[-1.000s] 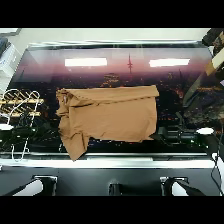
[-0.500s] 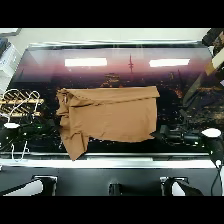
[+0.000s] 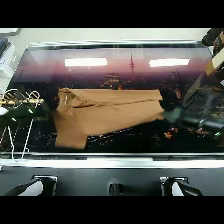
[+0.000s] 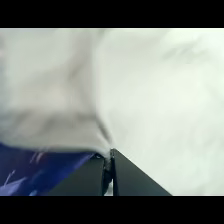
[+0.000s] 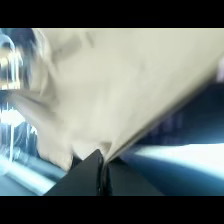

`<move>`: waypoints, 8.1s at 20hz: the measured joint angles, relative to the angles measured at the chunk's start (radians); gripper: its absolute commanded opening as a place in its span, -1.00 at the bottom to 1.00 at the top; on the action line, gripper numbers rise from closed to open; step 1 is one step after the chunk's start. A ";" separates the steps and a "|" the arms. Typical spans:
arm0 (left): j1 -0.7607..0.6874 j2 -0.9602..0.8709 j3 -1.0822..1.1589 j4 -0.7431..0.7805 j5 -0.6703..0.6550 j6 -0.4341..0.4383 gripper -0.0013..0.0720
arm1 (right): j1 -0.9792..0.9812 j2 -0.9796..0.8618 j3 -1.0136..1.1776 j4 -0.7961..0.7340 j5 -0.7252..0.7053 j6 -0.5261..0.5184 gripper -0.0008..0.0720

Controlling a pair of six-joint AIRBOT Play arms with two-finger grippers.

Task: Fold the clothes and pants, and hang the long-sleeved shirts on hangers.

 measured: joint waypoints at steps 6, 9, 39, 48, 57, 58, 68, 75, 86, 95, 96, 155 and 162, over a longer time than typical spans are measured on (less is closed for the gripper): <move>-0.002 0.232 0.699 0.111 -0.051 -0.216 -0.92 | 0.000 0.015 0.684 -0.018 -0.023 0.085 -0.89; -0.002 0.315 0.951 0.283 -0.053 -0.356 -0.91 | 0.000 0.019 0.998 -0.064 -0.066 0.165 -0.89; -0.174 -0.765 0.895 0.393 0.129 -0.198 -0.91 | 0.180 -0.988 0.858 -0.437 -0.291 0.364 -0.89; -0.145 -0.810 0.930 0.436 -0.120 -0.182 -0.91 | 0.182 -1.034 0.855 -0.472 0.002 0.379 -0.89; -0.148 -0.837 0.931 0.438 -0.199 -0.177 -0.72 | 0.199 -1.115 0.855 -0.475 0.066 0.396 -0.47; -0.147 -0.838 0.931 0.438 -0.201 -0.177 -0.22 | 0.207 -1.120 0.855 -0.481 0.067 0.398 -0.09; -0.062 -0.697 0.926 0.431 -0.338 -0.237 0.57 | 0.123 -0.878 0.853 -0.755 0.158 0.378 0.36; 0.049 -0.295 0.304 0.415 -0.322 -0.256 0.57 | -0.100 -0.643 0.706 -0.468 0.188 0.188 0.36; 0.069 -0.058 -0.307 0.192 -0.101 -0.144 0.56 | -0.078 -0.589 0.610 -0.317 0.284 0.209 0.36; 0.012 -0.106 -0.342 0.084 -0.051 -0.102 -0.90 | -0.045 -0.544 0.608 -0.286 0.304 0.238 0.36; 0.003 -0.111 -0.343 0.078 -0.051 -0.098 -0.90 | -0.045 -0.538 0.608 -0.291 0.310 0.230 0.36; 0.039 0.275 -0.225 0.104 -0.401 -0.353 -0.91 | 0.024 -0.264 0.009 -0.434 0.290 0.210 -0.89; -0.047 0.111 -0.013 0.113 -0.379 -0.371 -0.91 | 0.024 -0.218 0.029 -0.481 0.187 0.293 -0.89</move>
